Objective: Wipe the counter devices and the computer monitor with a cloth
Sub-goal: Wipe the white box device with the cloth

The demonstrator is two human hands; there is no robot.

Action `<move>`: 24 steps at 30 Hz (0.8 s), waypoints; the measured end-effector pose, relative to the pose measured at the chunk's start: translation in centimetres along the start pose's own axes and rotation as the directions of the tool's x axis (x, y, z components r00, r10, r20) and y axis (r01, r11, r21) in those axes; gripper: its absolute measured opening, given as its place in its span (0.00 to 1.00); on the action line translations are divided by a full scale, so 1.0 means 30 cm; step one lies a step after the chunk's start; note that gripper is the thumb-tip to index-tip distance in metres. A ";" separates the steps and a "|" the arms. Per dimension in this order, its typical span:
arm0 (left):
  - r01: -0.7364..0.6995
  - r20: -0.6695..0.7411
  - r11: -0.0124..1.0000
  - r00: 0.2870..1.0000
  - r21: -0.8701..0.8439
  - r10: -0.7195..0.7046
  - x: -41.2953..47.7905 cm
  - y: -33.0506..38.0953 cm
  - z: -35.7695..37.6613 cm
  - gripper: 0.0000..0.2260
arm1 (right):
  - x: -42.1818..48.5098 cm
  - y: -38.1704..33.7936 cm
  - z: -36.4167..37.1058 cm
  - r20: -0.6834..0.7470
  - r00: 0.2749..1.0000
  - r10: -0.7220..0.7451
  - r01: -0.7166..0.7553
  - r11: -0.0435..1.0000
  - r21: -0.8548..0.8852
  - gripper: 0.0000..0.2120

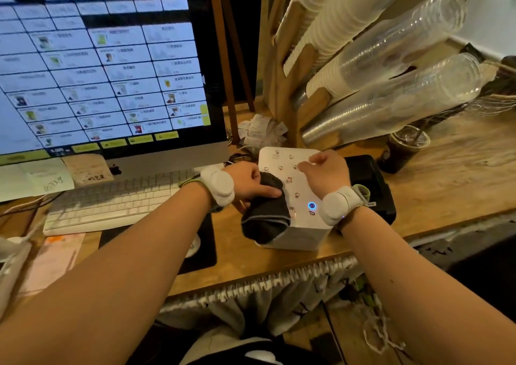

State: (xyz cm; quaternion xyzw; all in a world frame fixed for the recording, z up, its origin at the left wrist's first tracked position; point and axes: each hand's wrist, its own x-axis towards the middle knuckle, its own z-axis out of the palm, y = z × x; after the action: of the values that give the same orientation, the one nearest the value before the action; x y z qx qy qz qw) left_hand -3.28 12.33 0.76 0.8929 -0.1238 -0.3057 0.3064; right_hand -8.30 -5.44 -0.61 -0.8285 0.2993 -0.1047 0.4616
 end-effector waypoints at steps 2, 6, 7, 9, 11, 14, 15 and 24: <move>-0.008 -0.056 0.997 0.998 0.075 0.012 0.001 0.007 0.010 0.18 | 0.042 0.014 0.009 -0.079 0.997 0.009 -0.014 0.998 -0.068 0.14; 0.016 -0.268 0.990 0.963 0.138 0.021 0.029 0.024 0.013 0.19 | 0.114 0.059 0.038 0.025 0.994 0.102 -0.098 0.986 -0.133 0.25; 0.030 -0.351 0.990 0.936 0.137 0.020 0.039 0.030 0.022 0.19 | 0.114 0.058 0.039 0.054 0.993 0.102 -0.095 0.987 -0.128 0.25; 0.043 -0.469 0.998 0.883 0.050 -0.014 0.061 0.036 0.058 0.20 | 0.114 0.065 0.041 0.098 0.992 0.078 -0.066 0.991 -0.120 0.21; 0.024 -0.530 0.997 0.846 -0.068 -0.056 0.094 0.025 0.105 0.23 | 0.109 0.061 0.033 0.141 0.988 0.069 -0.053 0.991 -0.120 0.18; -0.007 -0.463 0.994 0.885 -0.113 -0.047 0.137 -0.008 0.182 0.26 | 0.132 0.077 0.022 0.207 0.975 0.085 -0.065 0.992 -0.104 0.17; -0.019 -0.414 0.991 0.910 -0.133 -0.038 0.144 -0.019 0.197 0.29 | 0.136 0.083 0.021 0.223 0.971 0.086 -0.066 0.994 -0.092 0.16; -0.211 -0.331 0.872 0.942 -0.441 0.060 0.206 0.043 0.088 0.22 | 0.151 0.092 0.047 0.203 0.978 0.056 -0.028 0.990 -0.137 0.17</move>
State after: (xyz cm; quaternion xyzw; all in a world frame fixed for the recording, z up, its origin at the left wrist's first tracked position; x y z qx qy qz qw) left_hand -0.13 7.54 -2.99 0.8171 -0.0598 -0.1615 0.5502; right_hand -5.14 -8.23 -4.12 -0.8572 0.2738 0.0117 0.4360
